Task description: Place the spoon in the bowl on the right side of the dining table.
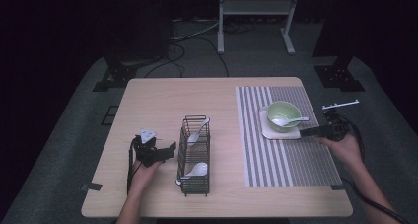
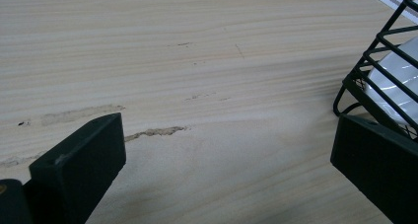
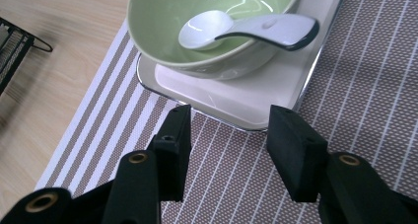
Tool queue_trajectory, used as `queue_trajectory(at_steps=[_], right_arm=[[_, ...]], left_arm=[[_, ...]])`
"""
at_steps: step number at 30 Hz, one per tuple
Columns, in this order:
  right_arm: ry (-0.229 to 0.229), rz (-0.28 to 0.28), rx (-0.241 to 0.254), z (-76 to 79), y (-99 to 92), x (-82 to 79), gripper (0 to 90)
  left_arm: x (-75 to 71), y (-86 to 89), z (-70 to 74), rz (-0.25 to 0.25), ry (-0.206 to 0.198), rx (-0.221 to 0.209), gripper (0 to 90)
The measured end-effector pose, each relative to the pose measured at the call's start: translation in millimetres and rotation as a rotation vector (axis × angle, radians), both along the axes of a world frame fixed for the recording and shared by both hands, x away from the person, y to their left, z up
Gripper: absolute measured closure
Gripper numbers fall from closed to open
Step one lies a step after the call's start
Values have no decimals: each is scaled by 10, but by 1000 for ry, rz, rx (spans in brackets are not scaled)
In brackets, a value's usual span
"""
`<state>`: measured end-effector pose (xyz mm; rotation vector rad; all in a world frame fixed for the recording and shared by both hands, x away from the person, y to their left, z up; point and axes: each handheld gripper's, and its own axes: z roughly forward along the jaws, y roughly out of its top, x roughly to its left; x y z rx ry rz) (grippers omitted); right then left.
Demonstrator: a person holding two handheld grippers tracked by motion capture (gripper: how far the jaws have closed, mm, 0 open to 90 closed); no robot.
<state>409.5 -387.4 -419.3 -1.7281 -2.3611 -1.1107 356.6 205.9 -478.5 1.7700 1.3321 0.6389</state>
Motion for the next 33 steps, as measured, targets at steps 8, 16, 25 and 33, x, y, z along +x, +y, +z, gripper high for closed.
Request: queue_trajectory(at_steps=[8,16,25,33], right_arm=[[1,26,-2,-13,62,-66,444],[0,42,-9,-59,134,-126,398],[-2,64,-29,-96,244,-177,338],[-8,79,-21,-105,307,-238,289]], left_arm=[[-2,-4,-1,2,-2,0,0],[-1,-3,0,0,0,1,0],[-2,-3,-1,1,-1,-1,0],[-2,-2,1,0,2,1,0]])
